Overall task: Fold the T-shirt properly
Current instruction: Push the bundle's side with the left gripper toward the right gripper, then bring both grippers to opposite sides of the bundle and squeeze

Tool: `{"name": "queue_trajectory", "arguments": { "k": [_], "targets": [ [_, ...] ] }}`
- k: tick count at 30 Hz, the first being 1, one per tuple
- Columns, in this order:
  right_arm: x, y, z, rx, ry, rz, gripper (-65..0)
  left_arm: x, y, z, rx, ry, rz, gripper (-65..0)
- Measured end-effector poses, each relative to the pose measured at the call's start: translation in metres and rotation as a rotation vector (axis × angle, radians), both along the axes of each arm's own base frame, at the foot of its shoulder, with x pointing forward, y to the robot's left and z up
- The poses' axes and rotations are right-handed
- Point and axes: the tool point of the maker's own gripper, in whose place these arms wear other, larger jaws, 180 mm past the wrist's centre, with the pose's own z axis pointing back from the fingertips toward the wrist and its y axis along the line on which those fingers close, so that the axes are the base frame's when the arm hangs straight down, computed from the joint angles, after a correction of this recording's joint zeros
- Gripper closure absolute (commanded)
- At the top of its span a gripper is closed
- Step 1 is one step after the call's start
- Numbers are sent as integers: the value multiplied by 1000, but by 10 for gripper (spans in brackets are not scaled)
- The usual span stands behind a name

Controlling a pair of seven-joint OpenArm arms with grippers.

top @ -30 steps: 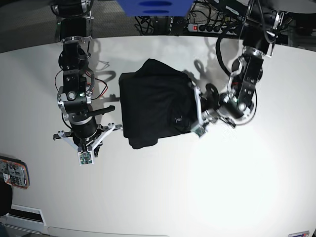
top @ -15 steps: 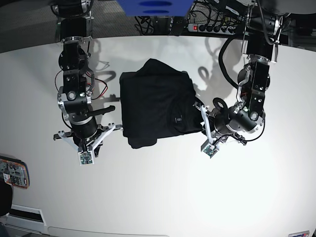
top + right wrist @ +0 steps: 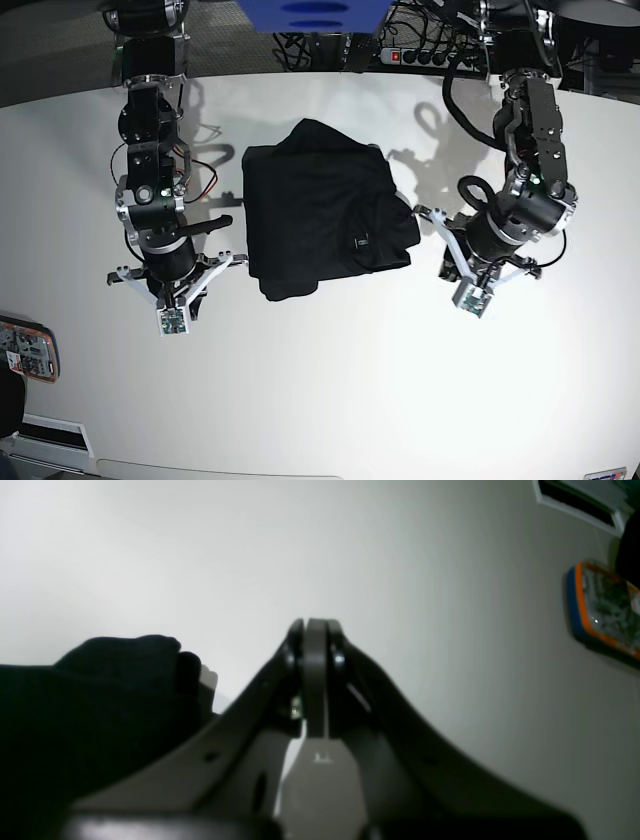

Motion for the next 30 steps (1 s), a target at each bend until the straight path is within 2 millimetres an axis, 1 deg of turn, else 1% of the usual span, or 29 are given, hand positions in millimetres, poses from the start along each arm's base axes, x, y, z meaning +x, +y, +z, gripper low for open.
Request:
{"name": "queue_trajectory", "arguments": {
  "k": [3,6,10,11,12,15,16,17,18,20,22,24,25,27,28,29,30],
  "targets": [
    [0,1,0,0,-1,2,0,-1,7,1,5,4,27,0],
    [0,1,0,1,0,2,0,-6,3,10,1,-26,14,0],
    [1,0,-3,0,6,1,0,-11,3,5,1,-4,16,0],
    [2,0,-9,2,21,0,0,-11,3,5,1,-6,18,0],
    [1,-1,-21,0,54,-5,0,-12,3,4,-1,-8,18,0],
    [-4,-10,-74,-15,223,-26,0,-20,4,-4,2,26,20,0],
    [-4,-11,-82,-24,257,-29,0,-21,4,-5,3,28,20,0],
    [1,-8,-83,-30,262,-20,0,-20,4,-5,2,27,20,0],
    [9,-5,-78,-36,250,-8,0,-19,4,-3,2,21,19,0],
    [28,7,-59,-42,194,25,0,-17,3,-2,-2,12,19,0],
    [37,20,-48,-45,167,60,0,-18,4,-3,0,16,19,0],
    [40,29,-47,-51,178,89,0,-18,3,-3,-1,16,19,0],
    [43,29,-47,-58,183,90,0,-19,3,-3,-1,18,18,0],
    [55,25,-42,-67,173,81,0,-24,2,-8,-1,34,14,0],
    [61,22,-44,-64,169,68,0,-26,1,-9,-1,40,12,0],
    [64,23,-48,-49,173,69,0,-27,1,-11,0,47,13,0],
    [61,26,-61,-19,214,76,0,-27,1,-11,1,46,12,0]
  ]
}}
